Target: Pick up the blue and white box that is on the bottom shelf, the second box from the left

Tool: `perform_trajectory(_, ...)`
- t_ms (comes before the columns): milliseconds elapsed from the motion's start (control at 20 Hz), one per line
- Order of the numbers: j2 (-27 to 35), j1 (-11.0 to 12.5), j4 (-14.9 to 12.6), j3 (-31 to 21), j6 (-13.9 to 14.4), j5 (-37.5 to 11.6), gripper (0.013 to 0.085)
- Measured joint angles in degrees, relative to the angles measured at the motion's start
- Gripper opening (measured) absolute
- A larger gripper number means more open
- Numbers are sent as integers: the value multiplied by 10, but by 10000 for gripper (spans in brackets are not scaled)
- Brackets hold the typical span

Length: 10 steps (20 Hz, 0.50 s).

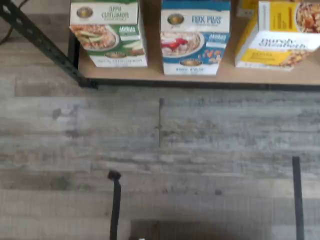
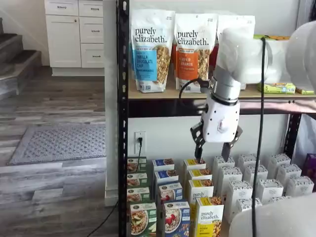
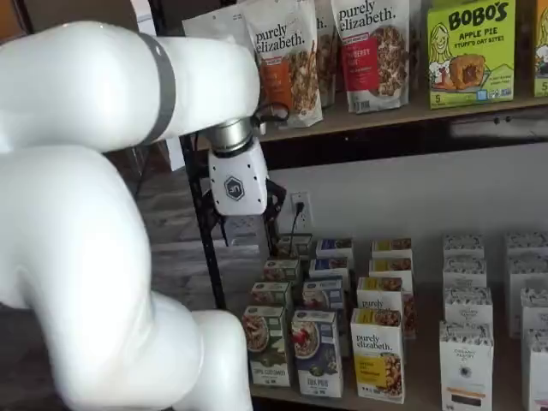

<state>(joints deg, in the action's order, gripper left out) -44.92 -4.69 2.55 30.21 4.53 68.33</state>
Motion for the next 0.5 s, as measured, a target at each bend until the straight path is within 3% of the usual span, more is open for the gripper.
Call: perform_trajectory(500,79,-19,6,-35,10,-129,850)
